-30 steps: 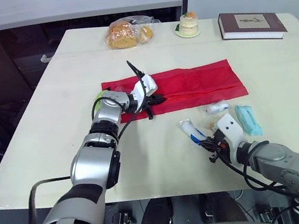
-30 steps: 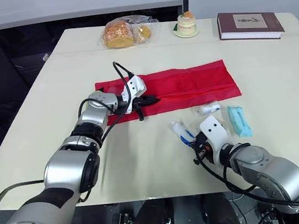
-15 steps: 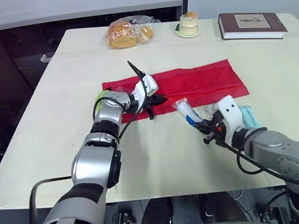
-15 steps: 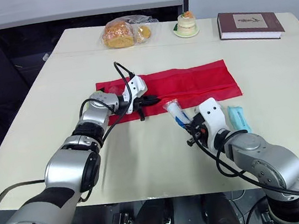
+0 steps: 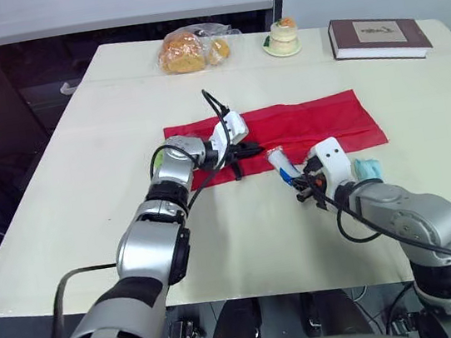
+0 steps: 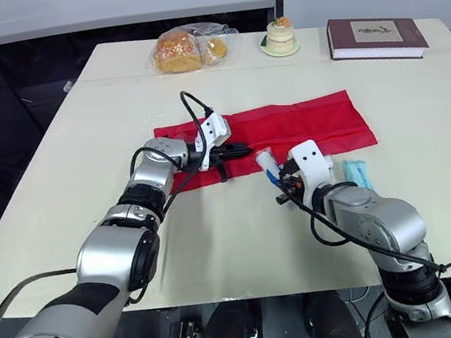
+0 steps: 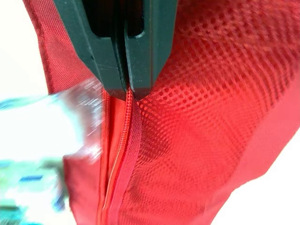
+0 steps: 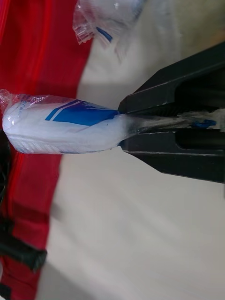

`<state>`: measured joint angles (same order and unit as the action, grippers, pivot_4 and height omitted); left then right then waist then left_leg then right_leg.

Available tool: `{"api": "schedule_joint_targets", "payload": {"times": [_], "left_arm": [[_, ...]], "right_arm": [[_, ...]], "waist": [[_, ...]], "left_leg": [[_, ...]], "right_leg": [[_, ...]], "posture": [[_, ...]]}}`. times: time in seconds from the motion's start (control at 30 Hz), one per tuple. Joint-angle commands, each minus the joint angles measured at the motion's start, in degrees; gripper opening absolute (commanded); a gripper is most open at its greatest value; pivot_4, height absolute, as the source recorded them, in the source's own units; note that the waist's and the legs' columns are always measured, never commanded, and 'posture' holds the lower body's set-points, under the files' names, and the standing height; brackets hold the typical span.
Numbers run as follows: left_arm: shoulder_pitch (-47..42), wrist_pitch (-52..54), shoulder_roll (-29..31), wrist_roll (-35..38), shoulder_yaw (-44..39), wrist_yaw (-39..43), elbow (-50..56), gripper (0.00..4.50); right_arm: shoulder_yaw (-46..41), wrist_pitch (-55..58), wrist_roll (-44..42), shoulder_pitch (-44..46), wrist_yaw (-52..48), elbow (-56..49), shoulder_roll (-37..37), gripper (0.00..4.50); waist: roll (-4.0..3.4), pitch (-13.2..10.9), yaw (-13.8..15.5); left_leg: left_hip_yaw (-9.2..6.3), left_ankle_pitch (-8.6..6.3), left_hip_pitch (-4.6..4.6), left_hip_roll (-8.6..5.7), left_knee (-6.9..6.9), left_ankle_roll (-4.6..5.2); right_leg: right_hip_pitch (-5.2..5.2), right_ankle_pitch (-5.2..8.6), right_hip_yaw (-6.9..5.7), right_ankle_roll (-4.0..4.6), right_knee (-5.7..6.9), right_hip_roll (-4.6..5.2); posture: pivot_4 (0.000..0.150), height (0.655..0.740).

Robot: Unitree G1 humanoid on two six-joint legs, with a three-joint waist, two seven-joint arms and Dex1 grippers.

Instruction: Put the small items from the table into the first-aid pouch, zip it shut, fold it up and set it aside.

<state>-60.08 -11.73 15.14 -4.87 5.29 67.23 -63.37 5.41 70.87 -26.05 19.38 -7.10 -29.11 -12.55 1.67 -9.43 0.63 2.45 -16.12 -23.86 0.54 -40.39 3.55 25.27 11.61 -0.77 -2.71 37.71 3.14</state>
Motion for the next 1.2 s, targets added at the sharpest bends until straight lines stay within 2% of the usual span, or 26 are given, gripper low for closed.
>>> {"api": "schedule_joint_targets", "payload": {"times": [0.03,0.27,0.43,0.73,1.07,1.2], "left_arm": [[1.03,-0.43,-0.74,1.41,0.58,1.21,4.41,0.00],[3.41,1.04,-1.27,1.98,1.77,2.51,9.24,0.00],[4.77,1.95,-1.55,2.21,2.57,2.78,11.77,0.00],[6.05,3.23,-1.28,2.62,3.80,2.77,14.32,0.00],[6.11,3.77,-0.91,3.07,4.16,2.52,14.93,0.00],[4.95,3.41,0.02,2.84,3.68,1.94,12.95,0.00]], "right_arm": [[0.40,-2.58,1.50,1.97,0.44,1.83,1.61,0.04],[0.10,-7.18,3.96,7.09,0.48,9.77,5.75,0.04],[0.23,-13.26,7.15,13.58,0.50,19.77,8.01,0.04],[2.42,-22.55,11.91,20.13,-3.62,33.04,8.79,0.04],[1.81,-25.65,13.26,21.48,-6.68,37.31,11.45,0.04],[3.24,-26.13,14.72,19.04,-8.43,34.16,8.92,1.62]], "waist": [[0.00,0.00,-0.10],[-0.02,0.00,-0.48],[-0.03,0.00,-0.94],[-0.05,-0.02,-1.59],[-0.05,-0.02,-1.62],[-0.07,-0.02,-1.60]], "left_leg": [[0.00,0.00,0.00,0.00,0.00,0.00],[0.00,0.00,0.01,0.02,0.01,0.00],[-0.01,0.00,0.01,0.02,0.02,-0.01],[0.07,0.01,-0.01,0.03,0.09,-0.02],[0.09,0.01,0.00,0.05,0.09,-0.02],[0.10,0.01,0.00,0.06,0.09,-0.02]], "right_leg": [[0.00,0.00,0.00,0.00,0.00,0.00],[0.02,0.00,0.00,0.00,0.04,-0.01],[0.02,0.00,0.00,0.00,0.03,-0.01],[0.12,0.00,0.05,0.00,0.05,-0.01],[0.13,0.00,0.06,0.00,0.07,-0.01],[0.13,0.00,0.06,0.00,0.07,-0.01]], "posture": [[0.150,0.7289],[0.150,0.7289],[0.150,0.7289],[0.150,0.7289],[0.150,0.7289],[0.150,0.7289]]}}
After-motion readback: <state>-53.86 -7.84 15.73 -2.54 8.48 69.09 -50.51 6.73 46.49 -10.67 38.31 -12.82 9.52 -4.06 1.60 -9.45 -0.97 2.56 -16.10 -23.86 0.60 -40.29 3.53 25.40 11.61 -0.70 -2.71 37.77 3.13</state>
